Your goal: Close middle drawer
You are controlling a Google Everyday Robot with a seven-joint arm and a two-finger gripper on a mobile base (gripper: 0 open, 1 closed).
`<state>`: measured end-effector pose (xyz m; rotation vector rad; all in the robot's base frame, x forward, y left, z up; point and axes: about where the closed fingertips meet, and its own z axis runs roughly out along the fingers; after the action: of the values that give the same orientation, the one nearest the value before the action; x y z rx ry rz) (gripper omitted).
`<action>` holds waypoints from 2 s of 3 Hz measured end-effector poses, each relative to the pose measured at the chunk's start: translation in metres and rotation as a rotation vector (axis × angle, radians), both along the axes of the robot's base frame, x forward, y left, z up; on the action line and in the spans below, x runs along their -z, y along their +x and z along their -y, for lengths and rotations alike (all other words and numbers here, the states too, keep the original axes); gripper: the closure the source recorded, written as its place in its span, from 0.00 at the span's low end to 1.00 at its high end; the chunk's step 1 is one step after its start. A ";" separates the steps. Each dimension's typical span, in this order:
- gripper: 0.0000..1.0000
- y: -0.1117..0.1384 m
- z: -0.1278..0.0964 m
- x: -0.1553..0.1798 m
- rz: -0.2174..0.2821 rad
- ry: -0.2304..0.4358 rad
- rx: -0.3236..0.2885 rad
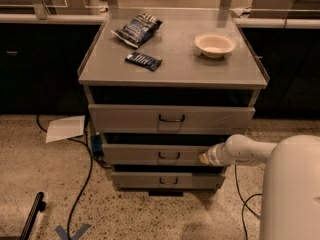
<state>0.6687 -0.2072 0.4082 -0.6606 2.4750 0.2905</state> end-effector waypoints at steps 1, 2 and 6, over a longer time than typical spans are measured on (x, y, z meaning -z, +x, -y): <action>1.00 -0.005 0.002 0.018 -0.071 -0.011 -0.008; 1.00 -0.027 0.006 0.024 -0.150 -0.036 -0.036; 0.37 -0.056 0.011 0.017 -0.189 -0.051 -0.025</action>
Offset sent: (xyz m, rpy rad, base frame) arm -0.0629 -0.0139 -0.0263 -0.0724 0.2547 0.0748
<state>0.6128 -0.2180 0.3907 -0.7149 2.6636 0.3130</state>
